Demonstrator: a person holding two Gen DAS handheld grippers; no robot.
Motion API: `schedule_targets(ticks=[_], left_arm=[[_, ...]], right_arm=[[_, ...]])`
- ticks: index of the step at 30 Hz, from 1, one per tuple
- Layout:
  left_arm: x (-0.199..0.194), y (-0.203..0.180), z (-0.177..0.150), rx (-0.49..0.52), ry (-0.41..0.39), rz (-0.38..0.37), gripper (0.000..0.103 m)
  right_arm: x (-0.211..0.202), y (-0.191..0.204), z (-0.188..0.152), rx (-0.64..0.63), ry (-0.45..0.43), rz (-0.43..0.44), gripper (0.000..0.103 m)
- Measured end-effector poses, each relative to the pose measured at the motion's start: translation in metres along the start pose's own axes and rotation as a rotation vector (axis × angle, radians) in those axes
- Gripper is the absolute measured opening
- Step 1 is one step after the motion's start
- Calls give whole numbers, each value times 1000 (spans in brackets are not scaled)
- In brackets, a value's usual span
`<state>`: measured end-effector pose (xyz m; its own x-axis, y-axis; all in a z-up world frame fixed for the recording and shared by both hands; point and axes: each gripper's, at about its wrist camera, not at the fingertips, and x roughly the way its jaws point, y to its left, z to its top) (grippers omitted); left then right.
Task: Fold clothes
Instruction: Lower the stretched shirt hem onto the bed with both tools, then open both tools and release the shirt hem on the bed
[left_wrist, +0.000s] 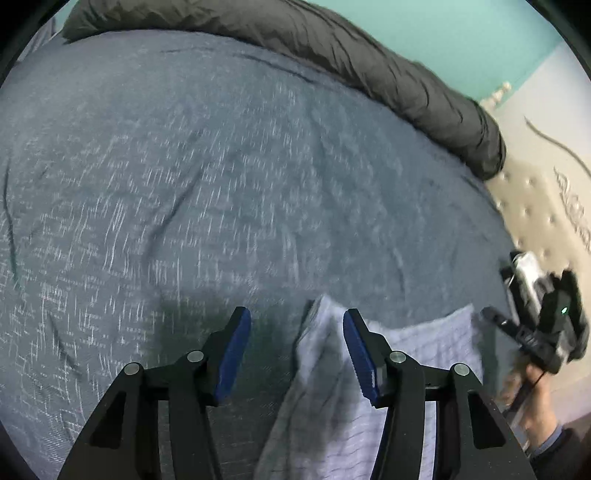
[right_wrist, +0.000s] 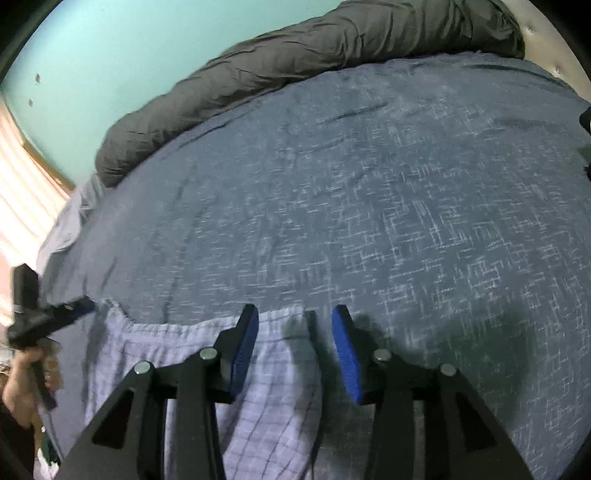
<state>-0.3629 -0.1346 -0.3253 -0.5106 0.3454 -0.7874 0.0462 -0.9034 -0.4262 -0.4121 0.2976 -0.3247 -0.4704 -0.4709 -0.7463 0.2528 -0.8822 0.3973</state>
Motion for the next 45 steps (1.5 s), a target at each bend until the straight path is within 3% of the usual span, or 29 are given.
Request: schedule_targets(ticks=[2,3,5,13,14,15,16,18,21,25,27,29,30,31,33,35,39,45], left_arm=[[5,-1,-5,16,10,-6,49],[7,-3,-7,25,15,-8,38],[11,-10,-9,61,20,-1,28],[19,-27,-4,150,21,27,10],[21,-28,-2,156,23,32,7],[23,-28,-1,162,25,41,5],[23,-29,0,164,20,50,5],[21,-31,2,163,8,60,4],[20,-28,6,137,-4,49,4],[28,-26,10,89,8,40,7],[30,-25,9,72,17,34,7],[20,-24,6,82,7,38,9],[15,-23,5,87,1,41,10],[7,-21,1,83,-8,42,10],[-10,-13,-6,69,-28,41,21],[-27,-5,-21,50,-44,41,27],[-53,11,-54,10,-74,50,27],[-67,13,-110,-75,-118,52,27]], right_arm=[[-2,1,-5,-20,10,6,42],[-3,1,-7,-35,19,-5,42],[-2,-3,-7,-31,27,-5,42],[18,-5,1,-18,74,9,42],[20,-4,2,-23,81,16,40],[23,-3,1,-28,87,16,26],[26,-2,1,-35,93,13,12],[26,-1,3,-43,77,-13,6],[21,-2,7,-44,28,-40,5],[27,2,13,-60,39,-110,5],[31,-2,15,-33,56,-105,5],[34,-4,14,-1,90,-99,6],[26,-6,11,15,73,-93,13],[17,-8,8,31,56,-87,28],[1,-13,3,63,23,-75,43],[-21,-19,-10,111,-2,-45,43],[-70,-24,-55,198,-29,13,43],[-104,-15,-123,291,-50,61,43]])
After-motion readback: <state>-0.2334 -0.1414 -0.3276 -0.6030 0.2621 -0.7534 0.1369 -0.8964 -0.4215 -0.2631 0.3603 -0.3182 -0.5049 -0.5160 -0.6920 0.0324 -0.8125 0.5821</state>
